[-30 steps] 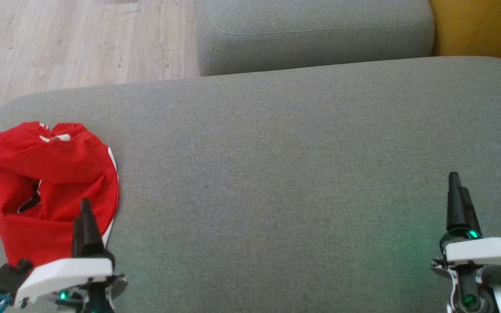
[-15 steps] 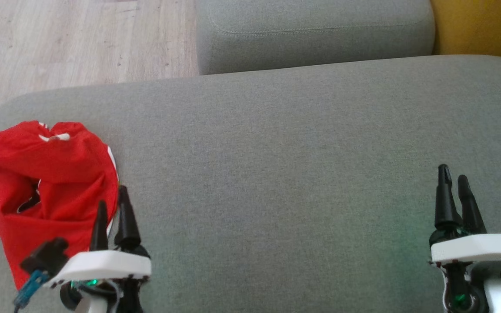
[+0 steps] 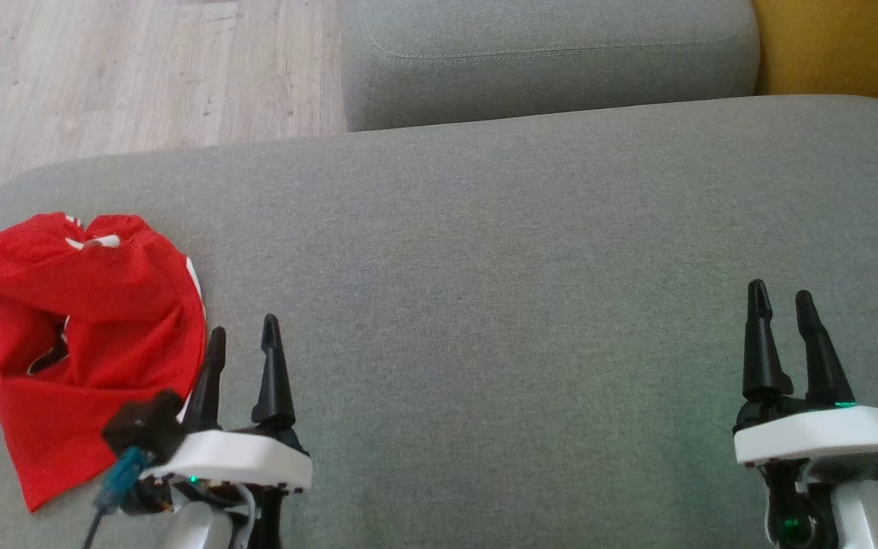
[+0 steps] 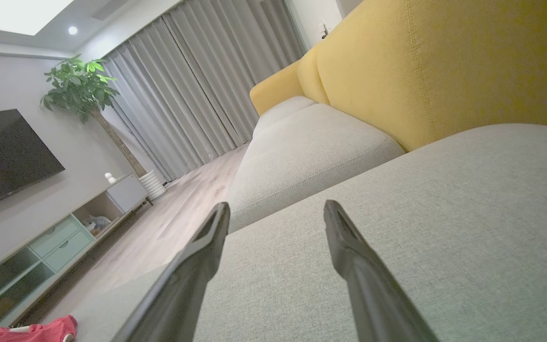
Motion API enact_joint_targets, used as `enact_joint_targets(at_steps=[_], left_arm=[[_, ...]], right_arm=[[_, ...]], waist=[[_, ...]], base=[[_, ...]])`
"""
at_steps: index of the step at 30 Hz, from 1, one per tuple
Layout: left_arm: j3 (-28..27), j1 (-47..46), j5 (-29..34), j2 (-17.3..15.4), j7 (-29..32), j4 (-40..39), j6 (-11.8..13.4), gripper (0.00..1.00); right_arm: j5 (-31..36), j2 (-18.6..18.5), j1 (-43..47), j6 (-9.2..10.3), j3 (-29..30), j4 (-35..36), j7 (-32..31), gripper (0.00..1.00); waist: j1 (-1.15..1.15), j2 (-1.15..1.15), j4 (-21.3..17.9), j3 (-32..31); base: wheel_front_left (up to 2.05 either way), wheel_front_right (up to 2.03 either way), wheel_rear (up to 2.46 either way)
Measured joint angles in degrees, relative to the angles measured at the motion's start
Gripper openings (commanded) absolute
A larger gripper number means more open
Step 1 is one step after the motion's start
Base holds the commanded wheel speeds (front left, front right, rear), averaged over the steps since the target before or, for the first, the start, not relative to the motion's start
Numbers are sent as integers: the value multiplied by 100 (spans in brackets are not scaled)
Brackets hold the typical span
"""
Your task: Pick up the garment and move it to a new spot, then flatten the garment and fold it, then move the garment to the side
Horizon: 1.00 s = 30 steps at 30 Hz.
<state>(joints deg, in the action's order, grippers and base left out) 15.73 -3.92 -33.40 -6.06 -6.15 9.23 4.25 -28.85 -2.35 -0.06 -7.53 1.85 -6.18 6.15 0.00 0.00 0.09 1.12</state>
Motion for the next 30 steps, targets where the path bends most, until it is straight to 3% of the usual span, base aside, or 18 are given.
enact_joint_targets(at_steps=[14, 30], left_arm=[[870, -286, 1044, -348, -255, 151, 628, 100], [1457, -437, 1827, -527, -512, 156, 992, 100]], right_arm=[[1281, -1, 1, 0, -154, 116, 247, 100], [2832, -3, 3, 0, -279, 73, 504, 100]], waist=[[0, 0, 33, 5], [0, 0, 86, -13]], base=[[0, 0, 0], [0, 0, 0]])
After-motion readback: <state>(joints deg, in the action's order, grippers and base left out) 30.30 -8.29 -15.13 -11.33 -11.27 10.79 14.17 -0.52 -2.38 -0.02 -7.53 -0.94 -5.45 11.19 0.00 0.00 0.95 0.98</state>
